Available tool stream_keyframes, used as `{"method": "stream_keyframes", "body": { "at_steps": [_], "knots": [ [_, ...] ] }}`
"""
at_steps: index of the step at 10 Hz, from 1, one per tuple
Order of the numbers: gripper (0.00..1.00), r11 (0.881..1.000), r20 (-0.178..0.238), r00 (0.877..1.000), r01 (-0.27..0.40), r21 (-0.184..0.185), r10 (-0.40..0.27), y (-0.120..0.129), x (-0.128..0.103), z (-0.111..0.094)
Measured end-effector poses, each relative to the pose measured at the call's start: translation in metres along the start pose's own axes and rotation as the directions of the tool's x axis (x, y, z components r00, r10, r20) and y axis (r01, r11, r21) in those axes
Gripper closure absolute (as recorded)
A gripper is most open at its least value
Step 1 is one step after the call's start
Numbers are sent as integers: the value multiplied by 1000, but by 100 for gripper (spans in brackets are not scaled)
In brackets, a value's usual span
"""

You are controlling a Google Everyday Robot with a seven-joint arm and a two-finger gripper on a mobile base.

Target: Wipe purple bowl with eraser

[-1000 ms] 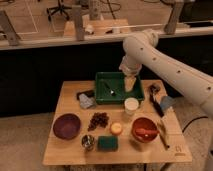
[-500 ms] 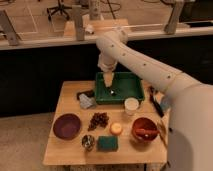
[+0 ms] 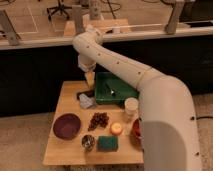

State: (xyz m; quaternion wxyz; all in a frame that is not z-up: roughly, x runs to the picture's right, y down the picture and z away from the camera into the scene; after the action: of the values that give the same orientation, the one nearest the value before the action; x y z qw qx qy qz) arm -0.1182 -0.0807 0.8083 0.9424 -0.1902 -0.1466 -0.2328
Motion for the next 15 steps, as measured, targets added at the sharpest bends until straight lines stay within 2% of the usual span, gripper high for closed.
{"method": "stream_keyframes", "body": {
  "at_steps": [2, 6, 11, 12, 15],
  "knots": [
    [20, 999, 1, 999, 47, -6, -47, -6, -14, 17],
    [20, 997, 16, 998, 55, -63, -54, 9, -7, 73],
    [20, 997, 27, 998, 55, -62, -53, 9, -9, 75],
    [20, 997, 46, 998, 53, -57, -50, 11, -10, 77],
    [20, 998, 49, 998, 31, -54, -29, 17, -2, 98]
  ]
}}
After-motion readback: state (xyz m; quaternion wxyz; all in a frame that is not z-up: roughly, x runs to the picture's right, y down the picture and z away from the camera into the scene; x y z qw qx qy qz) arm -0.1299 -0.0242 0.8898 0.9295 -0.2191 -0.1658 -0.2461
